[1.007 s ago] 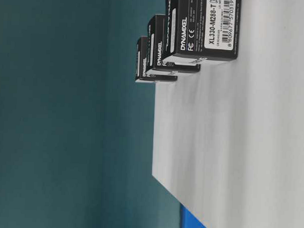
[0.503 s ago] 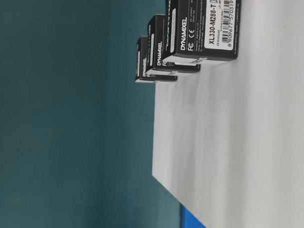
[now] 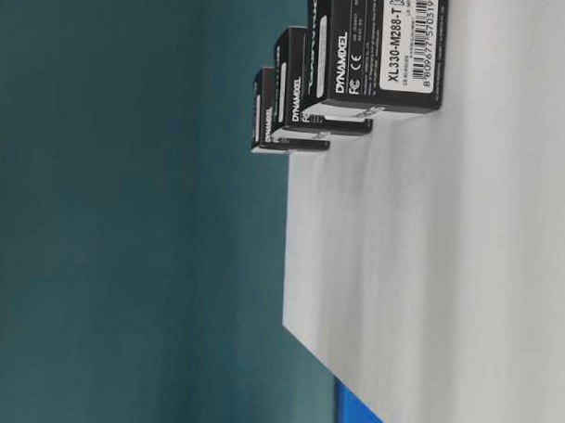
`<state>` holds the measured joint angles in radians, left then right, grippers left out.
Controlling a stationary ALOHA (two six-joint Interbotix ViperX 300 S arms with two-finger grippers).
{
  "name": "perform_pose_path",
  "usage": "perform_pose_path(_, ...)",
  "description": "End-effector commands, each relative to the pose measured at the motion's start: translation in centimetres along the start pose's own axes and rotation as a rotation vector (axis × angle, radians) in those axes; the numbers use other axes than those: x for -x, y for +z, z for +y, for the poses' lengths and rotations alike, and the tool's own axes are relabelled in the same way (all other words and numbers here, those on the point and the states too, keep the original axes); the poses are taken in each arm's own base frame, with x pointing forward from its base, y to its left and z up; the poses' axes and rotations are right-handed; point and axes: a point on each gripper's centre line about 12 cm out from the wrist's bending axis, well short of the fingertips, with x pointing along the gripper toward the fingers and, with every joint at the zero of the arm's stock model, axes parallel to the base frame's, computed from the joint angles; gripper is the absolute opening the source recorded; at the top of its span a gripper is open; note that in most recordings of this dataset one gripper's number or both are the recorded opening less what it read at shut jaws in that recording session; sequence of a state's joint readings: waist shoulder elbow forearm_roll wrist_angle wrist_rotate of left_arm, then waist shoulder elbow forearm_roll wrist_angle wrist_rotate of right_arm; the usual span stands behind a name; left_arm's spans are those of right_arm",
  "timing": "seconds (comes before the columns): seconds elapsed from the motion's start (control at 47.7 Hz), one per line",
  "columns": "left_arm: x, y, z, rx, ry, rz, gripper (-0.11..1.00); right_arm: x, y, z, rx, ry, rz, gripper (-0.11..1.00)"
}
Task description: Place the box from the white plastic tray onto the white base.
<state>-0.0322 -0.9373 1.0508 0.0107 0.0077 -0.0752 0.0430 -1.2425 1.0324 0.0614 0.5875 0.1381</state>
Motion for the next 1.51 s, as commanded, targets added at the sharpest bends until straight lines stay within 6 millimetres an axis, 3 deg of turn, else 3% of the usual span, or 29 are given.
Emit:
perform_pose_path(0.0, -0.1, 0.7, 0.0, -0.002, -0.001, -0.018, -0.07, 0.0, 0.3, 0.0, 0.001, 0.001, -0.009, 0.99)
perform_pose_path(0.797, -0.1, 0.6, 0.0, -0.003, -0.001, -0.014, -0.07, 0.0, 0.2, 0.0, 0.003, 0.0, -0.008, 0.99)
perform_pose_path(1.175, 0.9, 2.1, -0.1, -0.003, -0.005, -0.093, -0.07, 0.3, 0.0, 0.0, 0.003, 0.001, -0.006, 0.99)
perform_pose_path(1.489, 1.1, 2.1, -0.2, -0.008, -0.011, -0.096, -0.07, 0.3, -0.1, 0.0, 0.003, 0.001, -0.012, 0.99)
